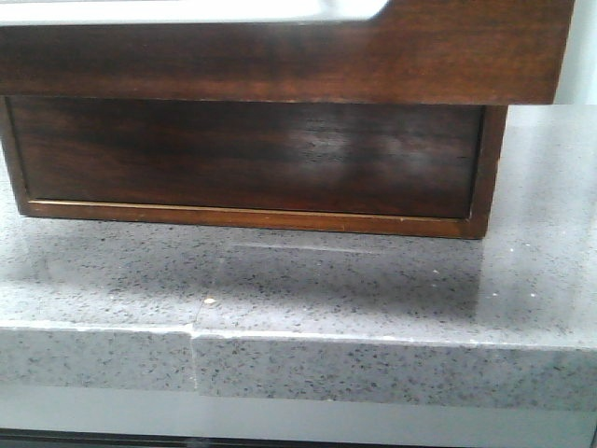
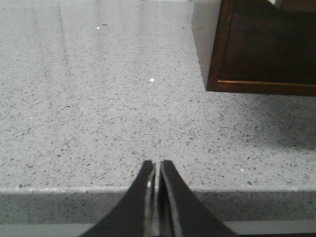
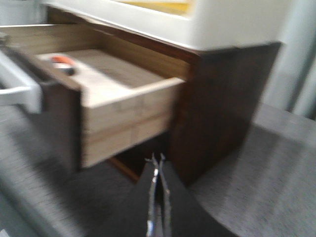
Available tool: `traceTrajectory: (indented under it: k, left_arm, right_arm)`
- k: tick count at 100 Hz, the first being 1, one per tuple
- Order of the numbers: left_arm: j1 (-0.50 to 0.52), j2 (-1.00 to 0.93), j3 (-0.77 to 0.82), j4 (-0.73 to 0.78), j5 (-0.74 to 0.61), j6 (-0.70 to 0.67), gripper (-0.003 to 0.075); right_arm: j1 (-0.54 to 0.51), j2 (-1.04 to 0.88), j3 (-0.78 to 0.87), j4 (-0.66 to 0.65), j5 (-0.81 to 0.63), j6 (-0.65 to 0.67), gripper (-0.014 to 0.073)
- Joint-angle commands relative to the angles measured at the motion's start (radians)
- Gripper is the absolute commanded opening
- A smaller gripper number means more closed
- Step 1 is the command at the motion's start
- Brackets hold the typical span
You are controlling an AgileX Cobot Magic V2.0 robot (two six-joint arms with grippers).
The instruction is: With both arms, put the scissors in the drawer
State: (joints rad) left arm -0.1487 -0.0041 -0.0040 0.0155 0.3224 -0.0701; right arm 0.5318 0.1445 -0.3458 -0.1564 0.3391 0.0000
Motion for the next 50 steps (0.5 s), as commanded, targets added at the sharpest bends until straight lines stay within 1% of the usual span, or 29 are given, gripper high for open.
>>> traceTrajectory:
  k: [1,4,5,6,7,10,14,19,22,25,26,27,38,45,50]
  left_arm:
    - [-0.007,-0.031,0.020,0.000,-0.052,-0.007,-0.0020]
    - [-0.007,-0.031,0.020,0.000,-0.052,-0.007,-0.0020]
    - [-0.007,-0.031,0.020,0.000,-0.052,-0.007,-0.0020]
    - [-0.007,-0.031,0.020,0.000,-0.052,-0.007,-0.0020]
    - [-0.007,-0.031,0.020,0.000,-0.052,-0.007,-0.0020]
    - [-0.007,-0.031,0.020,-0.002,-0.052,-0.007,-0.0020]
    - [-0.007,-0.031,0.020,-0.002,-0.052,-0.007,-0.0020]
    - [-0.007,-0.031,0.020,-0.002,-0.052,-0.007,-0.0020]
    - [-0.007,-0.031,0.020,-0.002,-0.052,-0.007,-0.0020]
    - [-0.007,-0.031,0.020,-0.002,-0.052,-0.007,-0.0020]
    - [-0.007,-0.031,0.020,-0.002,-0.052,-0.007,-0.0020]
    - [-0.007,-0.031,0.020,-0.004,-0.052,-0.007,-0.0020]
    - [-0.007,-0.031,0.020,-0.004,-0.052,-0.007,-0.0020]
    - [-0.007,-0.031,0.020,-0.004,-0.052,-0.007,-0.0020]
    - [-0.007,-0.031,0.020,-0.004,-0.053,-0.007,-0.0020]
  right_arm:
    - [-0.153,0.015,0.131,0.046,-0.328,0.034,-0.0045]
    - [-0.200,0.015,0.196,0.071,-0.426,0.034,-0.0045]
    - [-0.222,0.015,0.209,0.076,-0.444,0.034,-0.0045]
    - [-0.222,0.015,0.222,0.081,-0.462,0.034,-0.0045]
    - [-0.253,0.015,0.246,0.087,-0.496,0.034,-0.0045]
    - [-0.282,0.015,0.279,0.087,-0.554,0.034,-0.0045]
    - [-0.342,0.013,0.346,0.087,-0.611,0.034,-0.0045]
    - [-0.391,-0.004,0.392,0.087,-0.619,0.034,-0.0045]
    - [-0.414,-0.026,0.389,0.087,-0.554,0.034,-0.0045]
    - [-0.434,-0.045,0.383,0.087,-0.457,0.034,-0.0045]
    - [-0.439,-0.049,0.383,0.087,-0.457,0.034,-0.0045]
    - [-0.449,-0.058,0.383,0.087,-0.417,0.034,-0.0045]
    - [-0.503,-0.144,0.389,0.087,-0.252,0.034,-0.0045]
    - [-0.515,-0.186,0.389,0.087,-0.140,0.034,-0.0045]
    - [-0.518,-0.175,0.389,0.087,-0.092,0.034,-0.0045]
